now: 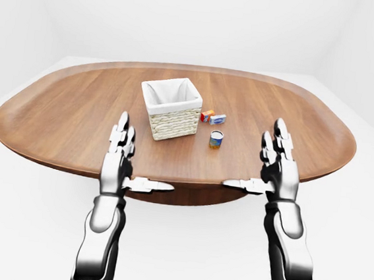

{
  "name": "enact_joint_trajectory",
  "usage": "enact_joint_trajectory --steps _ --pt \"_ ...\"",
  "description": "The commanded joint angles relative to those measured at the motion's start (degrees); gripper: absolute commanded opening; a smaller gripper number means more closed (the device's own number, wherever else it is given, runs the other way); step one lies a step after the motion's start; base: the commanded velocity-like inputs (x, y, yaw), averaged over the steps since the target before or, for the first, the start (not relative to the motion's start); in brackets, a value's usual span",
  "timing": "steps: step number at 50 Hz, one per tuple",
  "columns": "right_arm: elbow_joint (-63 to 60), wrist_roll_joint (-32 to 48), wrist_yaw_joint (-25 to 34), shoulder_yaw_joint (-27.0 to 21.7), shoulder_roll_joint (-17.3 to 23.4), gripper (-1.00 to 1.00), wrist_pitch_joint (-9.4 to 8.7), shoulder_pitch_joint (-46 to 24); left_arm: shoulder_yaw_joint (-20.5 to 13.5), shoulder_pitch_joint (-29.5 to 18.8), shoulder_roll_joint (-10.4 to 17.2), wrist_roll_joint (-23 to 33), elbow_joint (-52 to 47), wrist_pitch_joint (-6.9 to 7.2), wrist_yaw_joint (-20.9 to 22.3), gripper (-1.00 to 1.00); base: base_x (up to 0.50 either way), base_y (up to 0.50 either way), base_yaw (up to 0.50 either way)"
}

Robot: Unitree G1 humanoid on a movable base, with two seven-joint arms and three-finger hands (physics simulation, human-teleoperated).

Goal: Pick up the alphabet soup and put it in the basket.

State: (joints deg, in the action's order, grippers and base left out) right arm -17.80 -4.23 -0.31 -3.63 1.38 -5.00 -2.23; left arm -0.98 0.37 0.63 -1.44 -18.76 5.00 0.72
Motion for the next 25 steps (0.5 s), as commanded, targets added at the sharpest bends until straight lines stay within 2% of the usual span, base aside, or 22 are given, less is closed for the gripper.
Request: enact_joint_trajectory --steps 1,4,7,10,14,19,25 --pt "-17.92 -4.50 -2.42 -3.11 1.12 1.00 0.00 -4.92 -0.43 -3.30 1.47 1.42 -22.28 0.00 -0.88 1.00 0.00 0.00 0.00" --pt "-21.69 -5.48 -4.00 -4.14 2.18 1.00 0.00 -7.20 -2.74 -6.74 1.71 0.01 -28.95 0.00 -0.30 1.00 0.00 0.00 0.00" --pt "-27.12 -7.31 -5.55 -5.00 2.85 1.00 0.00 -9.64 -4.98 -11.98 3.48 -0.58 -35.56 0.00 -0.25 1.00 0.00 0.00 0.00" --pt "-30.10 -9.31 -6.55 -5.70 3.23 1.00 0.00 -11.12 -7.08 -14.59 4.25 -2.17 -38.45 0.00 -0.41 1.00 0.00 0.00 0.00" --pt "-31.60 -9.65 -7.66 -5.47 3.49 1.00 0.00 -11.87 -8.53 -14.38 4.73 -2.98 -37.63 0.00 -1.64 1.00 0.00 0.00 0.00" --pt "-29.33 -7.59 -7.29 -3.59 3.23 1.00 0.00 -10.07 -7.67 -14.77 5.18 -3.45 -37.94 0.00 -2.55 1.00 0.00 0.00 0.00" --pt "-28.25 -6.72 -6.32 -2.94 2.50 1.00 0.00 -8.72 -5.41 -10.03 4.13 -0.92 -32.71 0.00 -1.58 1.00 0.00 0.00 0.00"
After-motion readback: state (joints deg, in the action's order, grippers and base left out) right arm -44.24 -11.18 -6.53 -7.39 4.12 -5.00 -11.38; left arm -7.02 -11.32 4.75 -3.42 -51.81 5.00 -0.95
